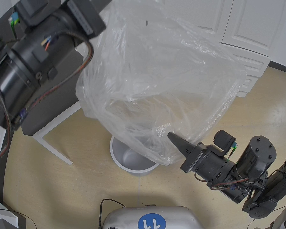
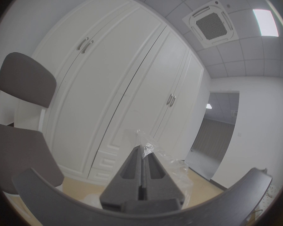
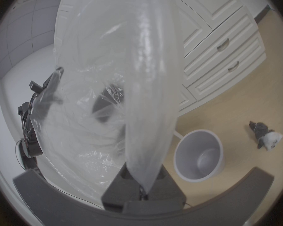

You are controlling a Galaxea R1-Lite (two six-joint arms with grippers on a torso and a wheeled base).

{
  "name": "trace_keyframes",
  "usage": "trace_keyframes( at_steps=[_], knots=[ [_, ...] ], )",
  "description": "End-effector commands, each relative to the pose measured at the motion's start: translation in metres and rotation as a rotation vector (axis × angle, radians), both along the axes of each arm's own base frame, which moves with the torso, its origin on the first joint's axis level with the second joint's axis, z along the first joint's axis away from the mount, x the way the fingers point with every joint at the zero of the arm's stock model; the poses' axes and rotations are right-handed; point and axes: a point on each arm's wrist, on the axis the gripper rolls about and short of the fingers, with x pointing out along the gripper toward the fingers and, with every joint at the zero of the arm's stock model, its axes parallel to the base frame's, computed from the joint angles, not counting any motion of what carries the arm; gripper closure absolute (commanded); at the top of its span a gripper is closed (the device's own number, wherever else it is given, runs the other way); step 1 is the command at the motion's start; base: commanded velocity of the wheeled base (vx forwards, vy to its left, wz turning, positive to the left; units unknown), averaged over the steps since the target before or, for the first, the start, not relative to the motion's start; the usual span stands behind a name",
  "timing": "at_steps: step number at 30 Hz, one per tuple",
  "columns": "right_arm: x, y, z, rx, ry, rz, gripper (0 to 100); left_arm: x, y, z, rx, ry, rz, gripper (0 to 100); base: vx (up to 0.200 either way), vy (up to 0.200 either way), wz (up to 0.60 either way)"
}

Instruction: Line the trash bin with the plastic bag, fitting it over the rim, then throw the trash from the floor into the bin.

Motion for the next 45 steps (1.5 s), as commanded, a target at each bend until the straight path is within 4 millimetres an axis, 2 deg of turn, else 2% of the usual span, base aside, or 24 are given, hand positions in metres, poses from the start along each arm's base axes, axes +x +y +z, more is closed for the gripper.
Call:
trace_keyframes(
  at_steps=[1,5,8,12,20,23,30,39,43,45],
  knots=[
    [0.012,-0.017,0.002,-0.040,-0.039,-0.066,100,0.004,0.023,-0.025,0.039,0.069,0.065,100,0.000,0.000,0.00],
    [0.020,-0.029,0.002,-0.109,-0.016,-0.121,100,0.015,0.036,-0.043,0.053,0.145,0.118,100,0.000,0.000,0.00],
    [0.028,-0.042,0.005,-0.140,-0.006,-0.172,100,0.022,0.045,-0.064,0.117,0.222,0.162,100,0.000,0.000,0.00],
    [0.037,-0.049,0.012,-0.155,0.010,-0.208,100,0.027,0.051,-0.087,0.181,0.292,0.147,100,0.000,0.000,0.00],
    [0.056,-0.064,0.018,-0.148,0.011,-0.297,100,0.033,0.056,-0.100,0.151,0.368,0.129,100,0.000,0.000,0.00],
    [0.060,-0.067,0.020,-0.143,0.006,-0.314,100,0.036,0.063,-0.112,0.169,0.405,0.156,100,0.000,0.000,0.00],
    [0.064,-0.062,0.027,-0.117,-0.013,-0.339,100,0.044,0.071,-0.128,0.187,0.457,0.207,100,0.000,0.000,0.00],
    [0.065,-0.043,0.036,-0.068,-0.030,-0.383,100,0.041,0.076,-0.138,0.185,0.463,0.227,100,0.000,0.000,0.00],
    [0.065,-0.035,0.031,-0.058,-0.006,-0.369,100,0.039,0.077,-0.139,0.171,0.441,0.226,100,0.000,0.000,0.00],
    [0.066,-0.021,0.015,-0.072,0.040,-0.333,100,0.038,0.076,-0.140,0.168,0.434,0.223,100,0.000,0.000,0.00]
  ],
)
